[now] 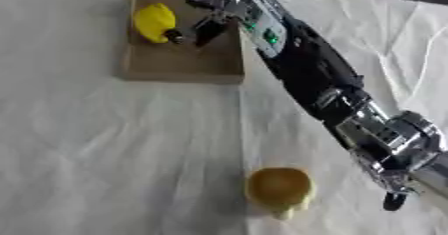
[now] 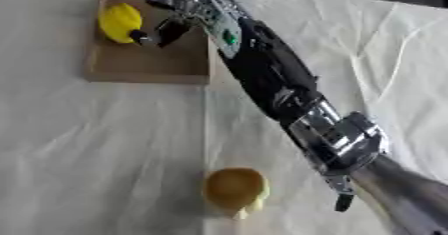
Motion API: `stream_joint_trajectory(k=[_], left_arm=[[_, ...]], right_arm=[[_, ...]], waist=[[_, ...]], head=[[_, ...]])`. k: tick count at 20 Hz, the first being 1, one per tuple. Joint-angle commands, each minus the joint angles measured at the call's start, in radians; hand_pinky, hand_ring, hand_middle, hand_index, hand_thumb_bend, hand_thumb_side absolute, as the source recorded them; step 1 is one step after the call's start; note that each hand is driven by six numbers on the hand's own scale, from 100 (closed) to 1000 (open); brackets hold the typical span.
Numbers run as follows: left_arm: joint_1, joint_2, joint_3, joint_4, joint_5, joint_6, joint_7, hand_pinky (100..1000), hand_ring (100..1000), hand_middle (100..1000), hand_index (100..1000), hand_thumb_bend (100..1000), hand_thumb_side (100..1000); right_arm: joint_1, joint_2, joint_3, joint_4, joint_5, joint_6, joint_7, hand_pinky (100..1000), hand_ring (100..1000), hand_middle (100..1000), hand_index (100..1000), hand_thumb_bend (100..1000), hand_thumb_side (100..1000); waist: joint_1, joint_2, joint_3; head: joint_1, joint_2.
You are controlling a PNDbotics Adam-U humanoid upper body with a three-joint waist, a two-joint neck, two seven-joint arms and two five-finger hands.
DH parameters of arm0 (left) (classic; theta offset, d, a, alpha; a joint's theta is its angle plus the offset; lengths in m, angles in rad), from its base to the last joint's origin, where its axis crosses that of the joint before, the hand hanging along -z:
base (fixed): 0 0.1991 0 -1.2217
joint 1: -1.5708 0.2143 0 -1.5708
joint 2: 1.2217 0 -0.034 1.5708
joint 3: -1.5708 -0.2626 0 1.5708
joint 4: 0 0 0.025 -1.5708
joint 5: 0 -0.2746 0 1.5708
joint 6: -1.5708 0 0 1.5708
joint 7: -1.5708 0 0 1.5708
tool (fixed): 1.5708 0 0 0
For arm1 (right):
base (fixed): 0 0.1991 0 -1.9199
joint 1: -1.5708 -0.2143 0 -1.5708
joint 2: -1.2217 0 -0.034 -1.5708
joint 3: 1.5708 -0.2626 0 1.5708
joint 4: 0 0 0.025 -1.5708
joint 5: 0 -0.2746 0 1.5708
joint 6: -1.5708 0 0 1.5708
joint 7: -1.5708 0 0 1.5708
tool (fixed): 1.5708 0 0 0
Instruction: Pick up objects on the table and place them in the box.
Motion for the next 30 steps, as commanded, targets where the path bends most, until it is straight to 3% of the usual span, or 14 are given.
stream_joint_trajectory(k=[1, 5, 10, 13, 17, 20, 24, 30], left_arm=[[-0.002, 0.013, 0.006, -0.016, 0.0, 0.003, -0.002, 872, 879, 815, 864, 136, 579], [0.01, 0.026, 0.016, -0.016, -0.011, 0.003, 0.006, 872, 880, 816, 864, 133, 581], [0.022, 0.042, 0.024, -0.016, -0.026, 0.004, 0.018, 872, 880, 816, 864, 133, 579], [0.028, 0.05, 0.028, -0.016, -0.033, 0.002, 0.025, 872, 881, 817, 864, 132, 578], [0.032, 0.055, 0.032, -0.016, -0.042, 0.002, 0.033, 872, 881, 817, 865, 131, 579], [0.034, 0.058, 0.037, -0.016, -0.047, 0.001, 0.04, 871, 881, 817, 864, 135, 575], [0.034, 0.062, 0.052, -0.016, -0.055, -0.003, 0.064, 871, 880, 816, 864, 144, 564], [0.052, 0.073, 0.084, -0.016, -0.081, -0.005, 0.122, 871, 880, 816, 864, 151, 559]], right_arm=[[-0.016, -0.035, -0.019, -0.052, 0.003, 0.025, -0.035, 973, 1000, 852, 950, 100, 100], [-0.004, -0.131, -0.015, -0.232, -0.167, 0.063, -0.042, 965, 1000, 854, 948, 109, 100], [0.054, -0.289, -0.031, -0.521, -0.446, 0.188, 0.012, 972, 1000, 852, 952, 100, 100], [0.118, -0.38, -0.061, -0.683, -0.58, 0.247, 0.038, 970, 1000, 854, 953, 100, 100], [0.248, -0.485, -0.108, -0.881, -0.687, 0.291, 0.035, 966, 1000, 859, 953, 100, 100], [0.391, -0.561, -0.139, -1.017, -0.696, 0.293, 0.018, 950, 1000, 863, 943, 146, 100], [0.557, -0.604, -0.129, -1.05, -0.595, 0.175, -0.001, 944, 1000, 868, 940, 151, 100], [0.699, -0.578, -0.071, -1.052, -0.408, 0.017, -0.01, 934, 1000, 871, 935, 178, 100]], waist=[[0.012, -0.025, -0.004], [0.006, -0.028, -0.023], [0.003, -0.032, -0.045], [0.004, -0.033, -0.058], [0.006, -0.031, -0.075], [0.007, -0.029, -0.086], [0.012, -0.031, -0.102], [0.021, -0.038, -0.123]], head=[[0.013, -0.01], [0.049, -0.005], [0.084, -0.003], [0.098, -0.003], [0.116, -0.002], [0.129, -0.007], [0.14, -0.011], [0.154, -0.007]])
